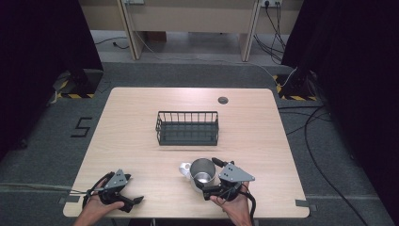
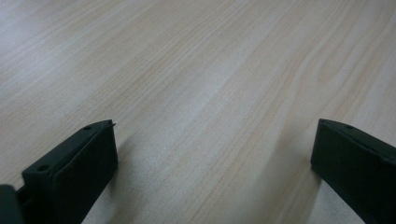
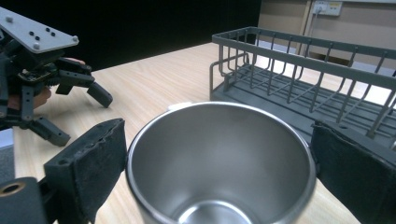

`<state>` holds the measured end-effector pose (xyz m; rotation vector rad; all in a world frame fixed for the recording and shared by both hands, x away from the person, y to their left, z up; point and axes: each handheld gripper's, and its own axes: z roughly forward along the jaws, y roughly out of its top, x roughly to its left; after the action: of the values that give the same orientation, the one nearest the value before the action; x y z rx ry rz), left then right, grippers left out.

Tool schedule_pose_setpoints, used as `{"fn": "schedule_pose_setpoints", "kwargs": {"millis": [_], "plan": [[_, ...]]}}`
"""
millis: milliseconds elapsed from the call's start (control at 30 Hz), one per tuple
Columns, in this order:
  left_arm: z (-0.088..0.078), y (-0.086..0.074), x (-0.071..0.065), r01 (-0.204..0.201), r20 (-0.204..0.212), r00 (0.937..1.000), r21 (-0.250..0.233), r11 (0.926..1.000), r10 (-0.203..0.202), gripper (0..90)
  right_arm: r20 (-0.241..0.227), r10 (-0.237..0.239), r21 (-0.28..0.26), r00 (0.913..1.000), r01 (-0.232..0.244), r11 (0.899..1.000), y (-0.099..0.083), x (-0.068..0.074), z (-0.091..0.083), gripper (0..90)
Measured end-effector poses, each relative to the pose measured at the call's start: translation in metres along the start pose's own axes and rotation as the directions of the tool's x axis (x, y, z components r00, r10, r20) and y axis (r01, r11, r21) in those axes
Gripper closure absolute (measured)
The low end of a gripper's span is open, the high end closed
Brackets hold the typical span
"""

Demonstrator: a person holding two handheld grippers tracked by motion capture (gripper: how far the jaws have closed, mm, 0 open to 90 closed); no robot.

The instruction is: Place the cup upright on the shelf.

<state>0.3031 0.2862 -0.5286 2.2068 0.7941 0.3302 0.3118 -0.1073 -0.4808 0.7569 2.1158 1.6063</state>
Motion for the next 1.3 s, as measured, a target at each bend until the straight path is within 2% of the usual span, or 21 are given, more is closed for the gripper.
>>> {"fn": "schedule_pose_setpoints", "kwargs": {"millis": [533,933,1100,1233,1300], "plan": [[0.000,0.000,0.000,0.000,0.000,1.0000,0.000,1.0000,0.000,0.0,-0.005,-0.006,-0.016,1.0000,0.006,1.000,0.000,0.000,0.017,3.9],[0.000,0.000,0.000,0.000,0.000,1.0000,0.000,1.0000,0.000,0.0,-0.021,0.002,-0.042,0.9998,-0.003,0.999,-0.005,-0.003,0.019,5.5],[0.000,0.000,0.000,0.000,0.000,1.0000,0.000,1.0000,0.000,0.0,-0.014,0.003,-0.051,0.9999,-0.004,0.999,-0.005,-0.002,0.019,5.9],[0.000,0.000,0.000,0.000,0.001,1.0000,0.000,1.0000,0.000,0.0,0.011,-0.022,-0.058,0.9997,0.023,0.998,-0.003,-0.001,0.017,6.0],[0.000,0.000,0.000,0.000,0.001,1.0000,0.000,1.0000,0.000,0.0,0.009,-0.021,-0.060,0.9997,0.021,0.998,-0.002,-0.002,0.017,6.0]]}}
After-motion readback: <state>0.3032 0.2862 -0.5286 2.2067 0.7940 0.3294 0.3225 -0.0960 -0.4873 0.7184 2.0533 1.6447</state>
